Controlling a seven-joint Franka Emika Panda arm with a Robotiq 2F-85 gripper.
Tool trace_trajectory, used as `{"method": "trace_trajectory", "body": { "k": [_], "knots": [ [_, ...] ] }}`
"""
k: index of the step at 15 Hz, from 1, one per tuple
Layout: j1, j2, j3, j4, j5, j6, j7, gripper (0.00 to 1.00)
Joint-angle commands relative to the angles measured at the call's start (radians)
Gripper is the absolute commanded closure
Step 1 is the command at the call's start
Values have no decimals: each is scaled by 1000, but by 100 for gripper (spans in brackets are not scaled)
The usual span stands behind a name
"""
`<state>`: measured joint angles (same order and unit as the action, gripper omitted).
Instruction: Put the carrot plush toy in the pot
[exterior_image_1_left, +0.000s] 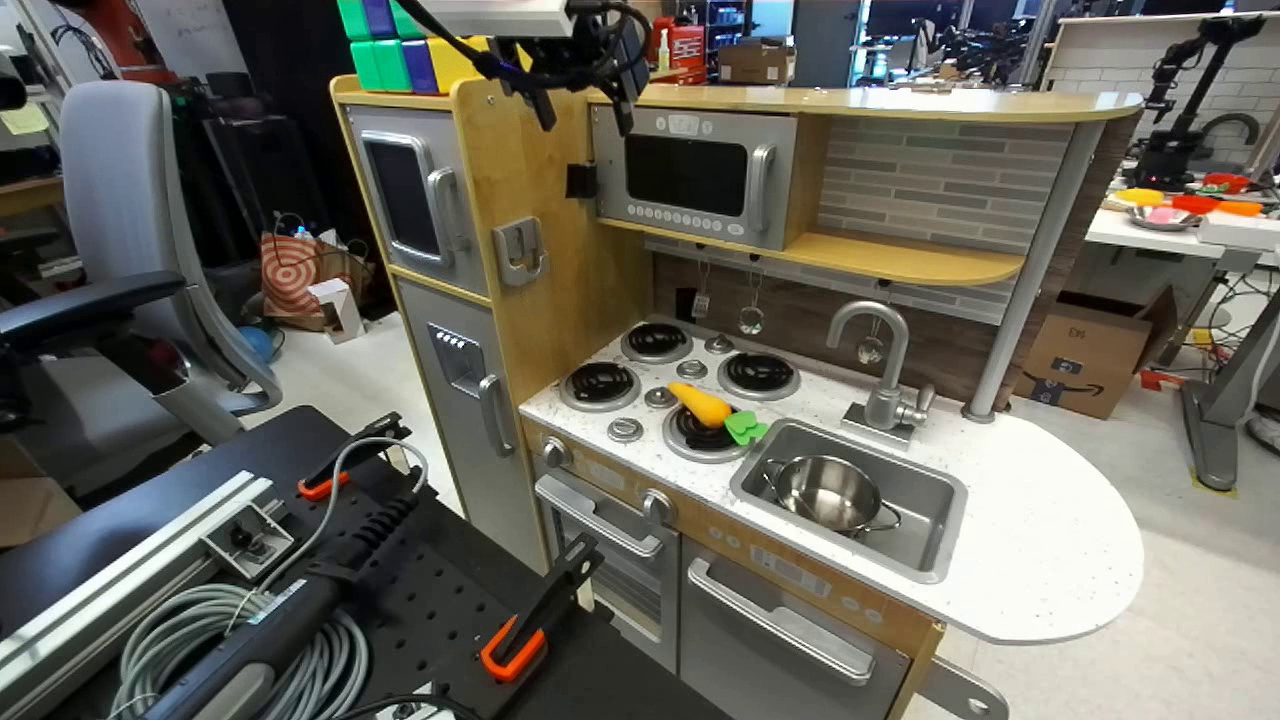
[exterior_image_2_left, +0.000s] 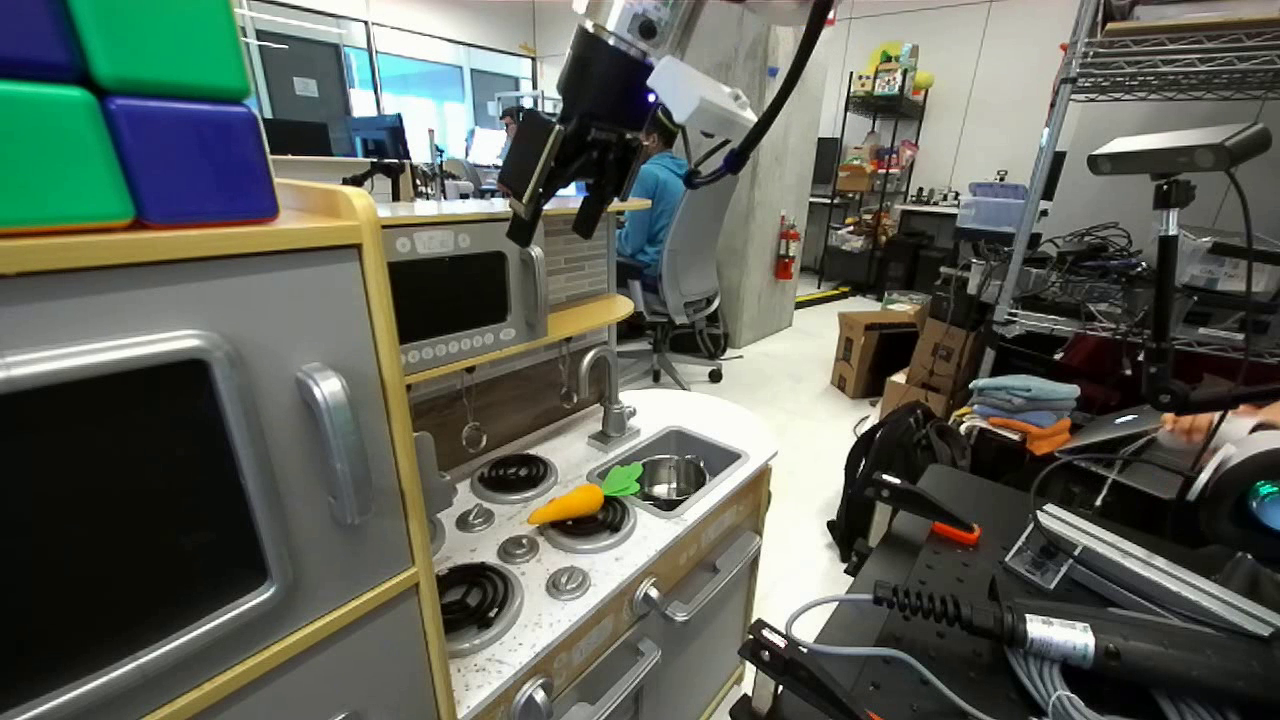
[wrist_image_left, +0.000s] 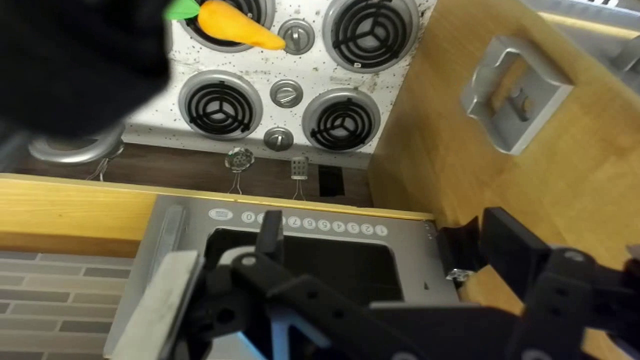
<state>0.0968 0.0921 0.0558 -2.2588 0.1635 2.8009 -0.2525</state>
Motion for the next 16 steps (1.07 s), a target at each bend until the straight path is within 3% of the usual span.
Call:
{"method": "trace_trajectory", "body": {
  "k": [1, 6, 7, 9, 12, 14, 16],
  "knots": [
    [-26, 21, 24, 18, 7, -6, 7, 0],
    [-28, 33, 29, 25, 8, -8, 8, 0],
    [-25, 51, 32, 14, 19, 76, 18, 0],
    [-4, 135, -23, 41, -151, 132, 138, 0],
    [84, 322, -200, 137, -390, 185, 374, 0],
    [141, 448, -298, 219, -449, 225, 463, 0],
    [131, 565, -297, 317, -412, 227, 429, 0]
  ]
}}
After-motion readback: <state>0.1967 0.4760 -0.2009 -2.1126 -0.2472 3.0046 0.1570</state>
